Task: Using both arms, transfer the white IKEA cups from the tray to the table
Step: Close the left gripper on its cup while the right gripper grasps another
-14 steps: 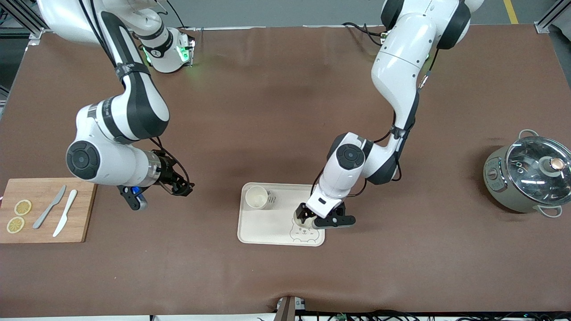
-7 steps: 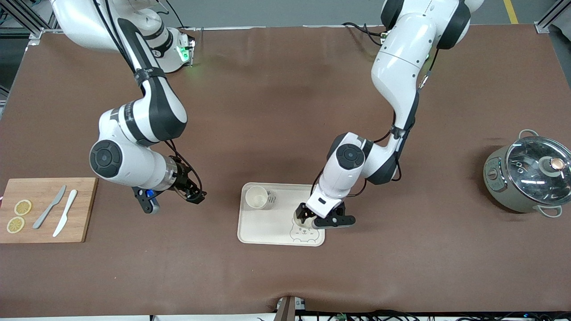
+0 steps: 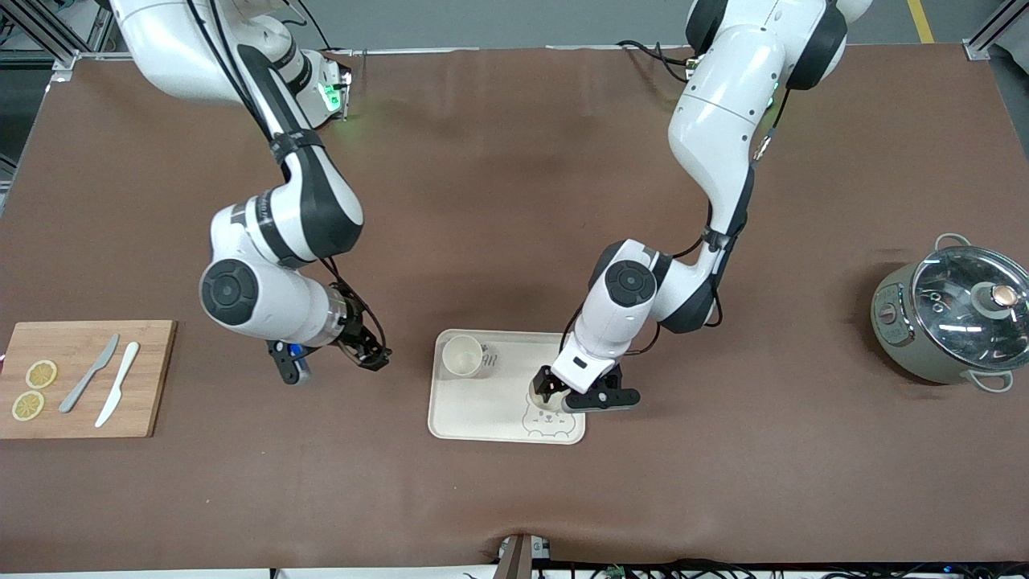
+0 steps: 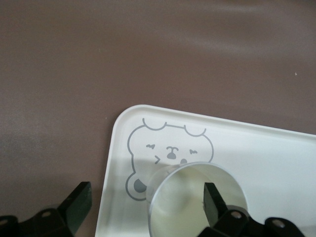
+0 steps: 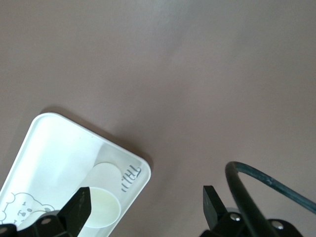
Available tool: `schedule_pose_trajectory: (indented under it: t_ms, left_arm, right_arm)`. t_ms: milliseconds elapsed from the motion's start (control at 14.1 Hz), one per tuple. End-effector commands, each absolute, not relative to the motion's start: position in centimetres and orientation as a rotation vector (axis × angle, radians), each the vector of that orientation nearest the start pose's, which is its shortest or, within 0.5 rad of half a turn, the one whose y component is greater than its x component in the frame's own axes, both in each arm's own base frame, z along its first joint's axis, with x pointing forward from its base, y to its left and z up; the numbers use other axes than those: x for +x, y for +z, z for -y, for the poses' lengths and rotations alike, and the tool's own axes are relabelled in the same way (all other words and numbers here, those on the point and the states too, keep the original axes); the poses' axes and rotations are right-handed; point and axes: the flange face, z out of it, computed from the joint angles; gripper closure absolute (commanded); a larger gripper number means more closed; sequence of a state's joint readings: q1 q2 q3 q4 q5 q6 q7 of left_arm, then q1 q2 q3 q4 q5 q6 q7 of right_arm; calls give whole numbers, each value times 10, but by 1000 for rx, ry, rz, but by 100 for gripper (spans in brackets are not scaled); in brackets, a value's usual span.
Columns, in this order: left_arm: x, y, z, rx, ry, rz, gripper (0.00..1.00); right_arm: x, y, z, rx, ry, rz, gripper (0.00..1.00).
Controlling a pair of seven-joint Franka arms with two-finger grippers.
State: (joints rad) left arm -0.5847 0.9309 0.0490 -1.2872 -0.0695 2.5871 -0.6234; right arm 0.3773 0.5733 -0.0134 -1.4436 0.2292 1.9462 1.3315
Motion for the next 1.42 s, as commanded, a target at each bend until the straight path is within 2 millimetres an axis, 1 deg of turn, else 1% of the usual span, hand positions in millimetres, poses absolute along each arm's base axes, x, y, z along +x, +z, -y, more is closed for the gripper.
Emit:
schedule_pose_trajectory:
  t_ms: [0, 71, 213, 497, 568, 639, 710, 781, 852, 923, 994, 1207, 1278, 1349]
  left_arm:
    - [667, 216, 403, -3301, -514, 191, 0]
    - [668, 216, 401, -3299, -516, 197, 0]
    - [669, 215, 399, -3299, -513, 202, 0]
    - [670, 222, 400, -3302, -515, 217, 0]
    - [670, 226, 401, -3305, -520, 219, 4]
    - [668, 225, 404, -3307, -514, 215, 12]
    - [667, 225, 405, -3308, -516, 213, 14]
    - [667, 227, 405, -3309, -518, 213, 21]
    - [667, 228, 407, -3310, -520, 210, 25]
    - [666, 227, 408, -3311, -519, 210, 26]
    - [666, 227, 409, -3311, -518, 210, 26]
    - [661, 230, 418, -3320, -518, 226, 27]
    - [660, 230, 419, -3320, -517, 227, 28]
    - [661, 230, 418, -3321, -517, 231, 31]
  right_arm:
    - [658, 348, -285, -2588, 303, -1580, 0]
    - [656, 348, -291, -2587, 298, -1576, 0]
    - [656, 345, -292, -2582, 300, -1588, 0]
    - [652, 341, -305, -2594, 290, -1569, 0]
    - [650, 339, -310, -2599, 290, -1562, 0]
    - [648, 332, -317, -2607, 287, -1551, 0]
    - [644, 331, -327, -2612, 272, -1529, 0]
    - [642, 333, -336, -2607, 257, -1521, 0]
    - [643, 330, -337, -2584, 250, -1553, 0]
    - [642, 327, -340, -2577, 245, -1572, 0]
    - [639, 324, -347, -2582, 245, -1566, 0]
    - [636, 316, -355, -2580, 234, -1555, 0]
    - [636, 308, -356, -2586, 240, -1558, 0]
    - [632, 299, -363, -2595, 245, -1553, 0]
